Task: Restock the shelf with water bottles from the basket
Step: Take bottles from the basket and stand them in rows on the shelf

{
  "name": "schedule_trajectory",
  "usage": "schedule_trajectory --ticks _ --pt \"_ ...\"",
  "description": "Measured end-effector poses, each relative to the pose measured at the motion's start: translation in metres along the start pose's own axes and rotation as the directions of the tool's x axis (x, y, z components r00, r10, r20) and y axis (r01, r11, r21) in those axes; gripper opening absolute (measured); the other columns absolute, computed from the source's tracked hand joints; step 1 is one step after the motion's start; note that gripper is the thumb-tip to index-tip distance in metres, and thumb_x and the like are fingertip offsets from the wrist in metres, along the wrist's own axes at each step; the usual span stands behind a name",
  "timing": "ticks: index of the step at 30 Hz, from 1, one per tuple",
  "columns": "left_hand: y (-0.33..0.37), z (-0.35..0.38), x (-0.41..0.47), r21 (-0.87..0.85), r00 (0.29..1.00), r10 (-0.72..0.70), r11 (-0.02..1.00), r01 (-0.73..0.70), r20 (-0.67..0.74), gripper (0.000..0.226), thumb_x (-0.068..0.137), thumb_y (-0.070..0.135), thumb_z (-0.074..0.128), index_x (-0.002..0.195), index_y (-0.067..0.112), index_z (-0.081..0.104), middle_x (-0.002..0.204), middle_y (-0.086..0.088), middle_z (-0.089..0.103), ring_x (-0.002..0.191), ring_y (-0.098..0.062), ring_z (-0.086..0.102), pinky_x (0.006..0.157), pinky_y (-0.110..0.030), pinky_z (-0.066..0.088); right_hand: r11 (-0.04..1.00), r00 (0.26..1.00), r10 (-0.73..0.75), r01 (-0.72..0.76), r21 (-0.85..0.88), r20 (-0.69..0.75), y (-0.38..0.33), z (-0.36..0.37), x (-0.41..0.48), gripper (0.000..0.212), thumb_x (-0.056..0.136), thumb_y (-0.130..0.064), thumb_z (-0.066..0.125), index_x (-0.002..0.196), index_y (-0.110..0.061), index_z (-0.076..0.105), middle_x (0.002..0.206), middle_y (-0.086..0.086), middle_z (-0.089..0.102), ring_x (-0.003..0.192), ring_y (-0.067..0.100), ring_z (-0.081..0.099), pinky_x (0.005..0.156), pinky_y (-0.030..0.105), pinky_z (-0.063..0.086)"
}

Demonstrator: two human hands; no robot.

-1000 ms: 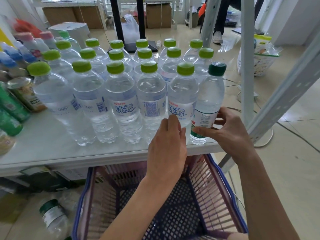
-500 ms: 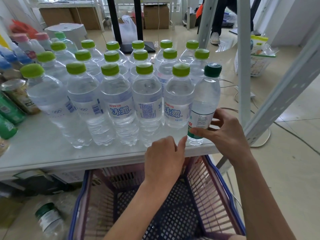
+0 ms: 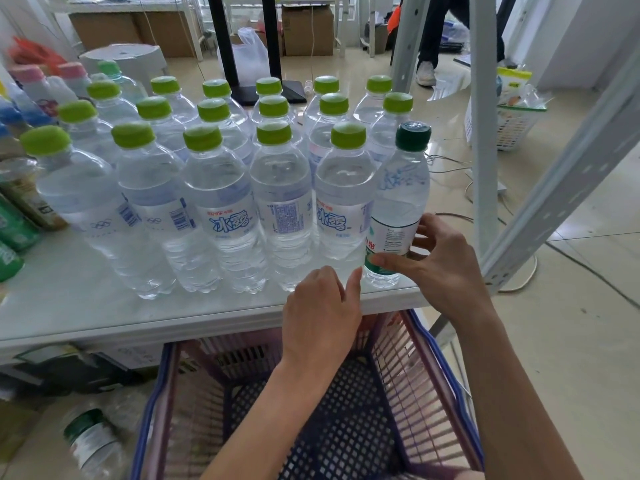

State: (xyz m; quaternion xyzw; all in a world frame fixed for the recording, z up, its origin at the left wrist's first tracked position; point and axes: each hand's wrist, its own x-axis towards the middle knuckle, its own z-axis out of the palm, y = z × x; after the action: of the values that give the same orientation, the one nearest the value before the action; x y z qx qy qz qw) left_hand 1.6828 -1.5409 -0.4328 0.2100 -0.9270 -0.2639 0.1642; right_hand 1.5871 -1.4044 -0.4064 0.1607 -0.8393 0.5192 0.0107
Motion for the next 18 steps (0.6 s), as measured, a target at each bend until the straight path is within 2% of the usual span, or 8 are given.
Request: schedule_trajectory --ticks 5,10,18 --pt "-0.0003 -0.003 0.0035 0.002 1.0 0.011 1.0 -0.011 0.02 0.051 0.103 0.056 0.043 0.084 0.015 0.065 0.076 0.004 0.065 0.071 -0.012 0.063 0.072 -0.026 0.049 1.0 1.0 -0.003 0.003 -0.012 -0.007 -0.0017 0.0016 -0.0012 0.074 0.061 -0.038 0.094 0.126 -0.021 0.064 0.119 -0.008 0.072 0.107 0.007 0.069 0.088 0.018 0.055" --pt "0.0007 -0.003 0.005 -0.005 1.0 0.015 1.0 -0.015 0.024 0.05 0.105 0.053 0.042 0.087 0.012 0.065 0.081 0.001 0.066 0.076 -0.016 0.063 0.077 -0.033 0.054 1.0 1.0 0.006 -0.006 -0.025 -0.01 -0.0013 0.001 -0.001 0.071 0.062 -0.04 0.094 0.124 -0.021 0.065 0.117 -0.007 0.074 0.107 0.008 0.071 0.093 0.029 0.06" --pt "0.0007 0.0014 0.0062 -0.05 1.0 -0.014 0.999 0.015 0.012 0.048 0.104 0.053 0.044 0.084 0.014 0.062 0.078 0.003 0.063 0.072 -0.014 0.061 0.071 -0.03 0.052 0.999 1.0 0.018 -0.019 -0.038 -0.011 0.0002 0.0019 0.0025 0.073 0.061 -0.038 0.095 0.125 -0.021 0.064 0.118 -0.007 0.074 0.107 0.007 0.07 0.093 0.029 0.06"
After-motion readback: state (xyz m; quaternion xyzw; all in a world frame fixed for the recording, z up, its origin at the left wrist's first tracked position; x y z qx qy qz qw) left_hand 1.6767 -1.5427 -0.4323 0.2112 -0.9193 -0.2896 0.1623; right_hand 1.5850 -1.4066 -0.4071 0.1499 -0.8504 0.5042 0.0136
